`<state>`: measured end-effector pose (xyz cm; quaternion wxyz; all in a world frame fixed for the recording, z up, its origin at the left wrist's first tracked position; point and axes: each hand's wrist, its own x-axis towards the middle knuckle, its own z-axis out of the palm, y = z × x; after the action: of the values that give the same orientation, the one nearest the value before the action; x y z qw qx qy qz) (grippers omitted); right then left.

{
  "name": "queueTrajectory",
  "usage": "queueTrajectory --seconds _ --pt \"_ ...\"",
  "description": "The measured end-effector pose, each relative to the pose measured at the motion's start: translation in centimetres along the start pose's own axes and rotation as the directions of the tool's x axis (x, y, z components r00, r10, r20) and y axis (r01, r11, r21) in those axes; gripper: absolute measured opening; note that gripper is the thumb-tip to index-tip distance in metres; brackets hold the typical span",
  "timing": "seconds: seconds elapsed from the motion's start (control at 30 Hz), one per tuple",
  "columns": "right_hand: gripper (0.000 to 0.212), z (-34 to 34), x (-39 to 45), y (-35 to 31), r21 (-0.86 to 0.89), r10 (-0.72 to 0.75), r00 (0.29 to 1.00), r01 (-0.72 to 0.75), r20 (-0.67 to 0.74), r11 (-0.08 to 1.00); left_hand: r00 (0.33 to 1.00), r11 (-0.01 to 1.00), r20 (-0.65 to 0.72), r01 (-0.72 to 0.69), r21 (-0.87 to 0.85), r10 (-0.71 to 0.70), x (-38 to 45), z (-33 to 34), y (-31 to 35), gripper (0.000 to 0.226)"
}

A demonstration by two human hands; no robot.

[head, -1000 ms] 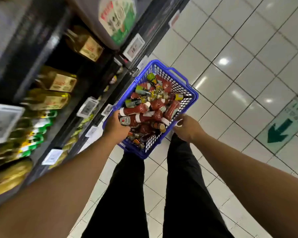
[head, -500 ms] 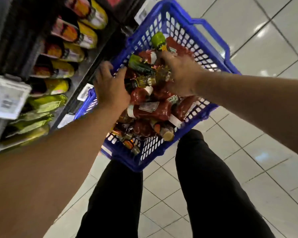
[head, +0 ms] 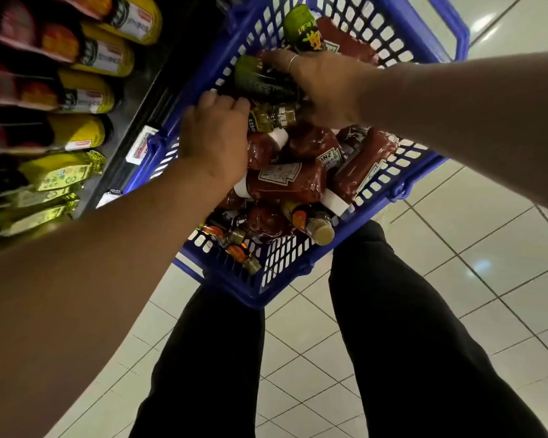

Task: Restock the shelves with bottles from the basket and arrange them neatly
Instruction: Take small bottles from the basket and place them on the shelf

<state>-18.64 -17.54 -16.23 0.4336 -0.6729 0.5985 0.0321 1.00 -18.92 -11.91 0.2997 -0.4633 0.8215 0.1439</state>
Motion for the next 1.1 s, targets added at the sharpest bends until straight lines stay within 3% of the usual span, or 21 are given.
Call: queueTrajectory --seconds 0.1,0.23,0.43,0.57,0.67,0.8,0.9,0.97,1.07,1.1 --pt "0.069 -1.7 -1.0 0.4 0.053 0.027 0.999 -0.026 -0.024 0.998 0.997 1.0 0.08 0.009 -0.03 -0.007 0.3 0.1 0.2 0.069" --pt "0.048 -2.8 -3.5 0.5 0.219 0.08 0.98 -0.039 -0.183 0.975 0.99 0.994 0.137 0.039 -0.103 -0.024 1.0 -0.6 -0.2 0.064" --pt "0.044 -4.7 -8.3 -1.2 0.526 0.211 0.892 0.035 -0.4 0.85 0.975 0.997 0.217 0.061 -0.057 -0.047 1.0 -1.9 -0.2 0.06" --pt "0.041 -7.1 -12.8 -1.9 0.627 0.288 0.841 0.075 -0.458 0.776 0.975 0.959 0.213 0.121 -0.255 -0.067 -1.6 -4.8 0.1 0.049" --pt "0.039 -9.1 -16.7 -4.0 0.743 0.38 0.792 0.134 -0.478 0.655 0.978 0.847 0.171 0.19 -0.496 -0.119 -5.7 -8.4 0.2 0.045" --pt "0.03 -13.4 -22.7 -8.0 0.845 0.44 0.757 0.274 -0.484 0.459 0.974 0.607 0.143 0.222 -0.763 -0.177 -13.1 -14.6 0.7 0.045" --pt "0.027 -17.9 -27.3 -12.2 0.855 0.45 0.736 0.357 -0.506 0.377 0.985 0.36 0.058 0.113 -0.926 -0.16 -20.0 -21.2 1.3 0.046" --pt "0.025 -21.4 -29.9 -15.7 0.858 0.455 0.729 0.402 -0.511 0.319 0.984 0.264 -0.036 0.012 -0.964 -0.175 -24.7 -25.8 1.6 0.044" --pt "0.01 -26.9 -33.1 -20.8 0.855 0.311 0.797 0.473 -0.519 0.214 0.962 0.121 -0.142 -0.116 -0.986 -0.232 -30.9 -32.6 1.2 0.042" --pt "0.015 -28.9 -33.7 -22.5 0.85 0.254 0.812 0.494 -0.526 0.182 0.954 0.064 -0.163 -0.151 -0.986 -0.253 -32.9 -34.8 0.9 0.043"
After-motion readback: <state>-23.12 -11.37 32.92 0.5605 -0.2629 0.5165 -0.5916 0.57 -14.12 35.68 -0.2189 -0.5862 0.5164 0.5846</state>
